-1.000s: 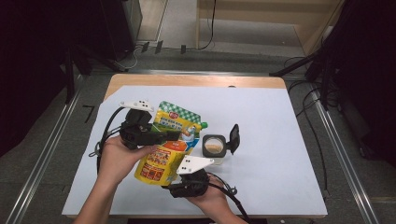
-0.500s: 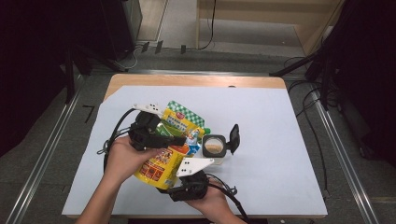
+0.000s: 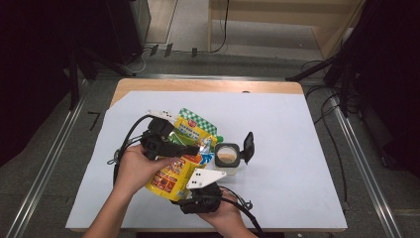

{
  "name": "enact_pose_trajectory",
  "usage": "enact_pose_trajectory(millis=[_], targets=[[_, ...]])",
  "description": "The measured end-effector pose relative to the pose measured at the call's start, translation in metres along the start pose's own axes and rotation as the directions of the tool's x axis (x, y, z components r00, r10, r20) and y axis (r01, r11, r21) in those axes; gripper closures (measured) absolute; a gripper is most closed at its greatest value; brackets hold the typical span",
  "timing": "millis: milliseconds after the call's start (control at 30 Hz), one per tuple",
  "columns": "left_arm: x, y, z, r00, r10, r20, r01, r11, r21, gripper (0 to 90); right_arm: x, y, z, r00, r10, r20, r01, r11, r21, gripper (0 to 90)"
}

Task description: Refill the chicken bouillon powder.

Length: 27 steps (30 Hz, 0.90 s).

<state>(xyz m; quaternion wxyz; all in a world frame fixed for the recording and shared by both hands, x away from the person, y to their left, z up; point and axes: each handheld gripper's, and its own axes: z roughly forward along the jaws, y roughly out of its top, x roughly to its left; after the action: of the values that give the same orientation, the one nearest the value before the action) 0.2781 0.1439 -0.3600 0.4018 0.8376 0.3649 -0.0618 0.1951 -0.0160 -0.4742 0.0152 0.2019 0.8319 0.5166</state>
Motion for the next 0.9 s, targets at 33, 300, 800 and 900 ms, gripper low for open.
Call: enact_pose_trajectory(millis=[33,300,800,900], targets=[[0.000,0.000,0.001,1.0000,-0.003,0.001,0.003,1.0000,-0.002,72.1,0.001,0.000,0.000,0.9998,-0.005,0.020,0.005,1.000,0.002,47.1],[-0.004,0.001,0.012,0.9997,-0.008,-0.022,0.008,0.9997,0.025,68.4,0.005,-0.002,0.005,0.9947,-0.007,0.103,0.003,0.999,0.041,44.4],[-0.006,0.005,0.030,0.9984,-0.056,-0.007,0.056,0.9966,0.061,66.7,0.007,0.001,0.001,0.9977,0.037,0.056,-0.039,0.999,0.028,50.9],[-0.007,0.007,0.033,0.9977,-0.065,-0.021,0.066,0.9944,0.082,66.9,0.008,0.000,0.001,0.9972,0.040,0.063,-0.043,0.998,0.042,50.4]])
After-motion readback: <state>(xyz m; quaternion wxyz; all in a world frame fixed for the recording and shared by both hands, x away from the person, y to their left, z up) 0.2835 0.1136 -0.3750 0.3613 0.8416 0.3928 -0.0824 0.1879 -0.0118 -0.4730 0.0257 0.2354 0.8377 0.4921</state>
